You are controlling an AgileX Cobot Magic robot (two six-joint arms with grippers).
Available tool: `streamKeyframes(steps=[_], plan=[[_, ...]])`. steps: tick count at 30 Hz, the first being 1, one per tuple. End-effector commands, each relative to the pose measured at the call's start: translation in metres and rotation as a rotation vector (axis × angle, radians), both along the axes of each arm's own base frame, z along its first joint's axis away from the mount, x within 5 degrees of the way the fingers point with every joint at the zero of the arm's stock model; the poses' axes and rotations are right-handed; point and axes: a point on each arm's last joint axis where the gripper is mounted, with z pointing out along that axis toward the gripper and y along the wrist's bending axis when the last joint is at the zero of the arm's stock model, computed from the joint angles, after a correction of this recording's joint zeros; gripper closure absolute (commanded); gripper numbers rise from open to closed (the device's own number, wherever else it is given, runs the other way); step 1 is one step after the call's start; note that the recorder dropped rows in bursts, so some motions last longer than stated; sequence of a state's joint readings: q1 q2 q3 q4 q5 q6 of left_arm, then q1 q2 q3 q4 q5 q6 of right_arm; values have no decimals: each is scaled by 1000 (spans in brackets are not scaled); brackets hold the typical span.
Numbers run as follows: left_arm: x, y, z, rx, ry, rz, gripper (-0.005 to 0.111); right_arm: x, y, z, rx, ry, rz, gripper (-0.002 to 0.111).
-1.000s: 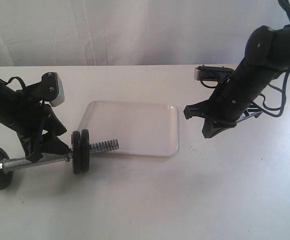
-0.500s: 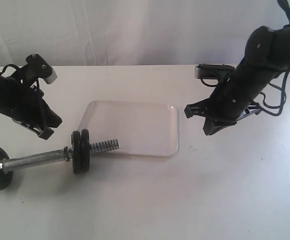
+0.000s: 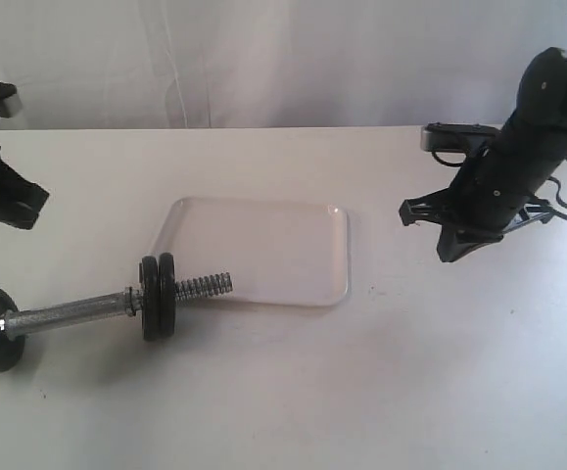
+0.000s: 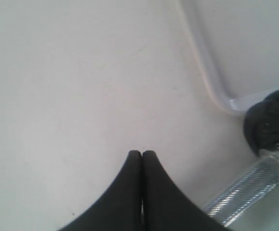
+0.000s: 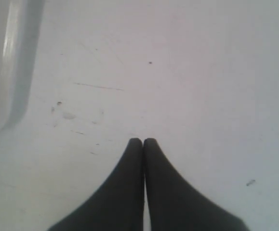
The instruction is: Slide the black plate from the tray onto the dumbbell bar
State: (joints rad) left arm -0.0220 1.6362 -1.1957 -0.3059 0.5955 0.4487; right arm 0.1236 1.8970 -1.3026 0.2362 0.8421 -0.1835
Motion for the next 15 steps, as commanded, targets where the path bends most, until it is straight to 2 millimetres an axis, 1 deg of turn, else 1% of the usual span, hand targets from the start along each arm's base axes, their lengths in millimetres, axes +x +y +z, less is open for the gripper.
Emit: streamKeyframes(steps=[1, 7, 10, 15], plan=[[-4, 23, 4, -15, 77, 167, 107, 0, -21, 4, -8, 18, -47, 108], [-10, 49, 2, -32, 146, 269, 107, 0, -34, 3, -34, 27, -62, 108], [-12, 63, 1, -4, 158, 335, 107, -2, -38, 3, -51, 39, -57, 108], [-15, 76, 0, 39, 179, 417, 107, -1, -40, 3, -59, 35, -58, 108]])
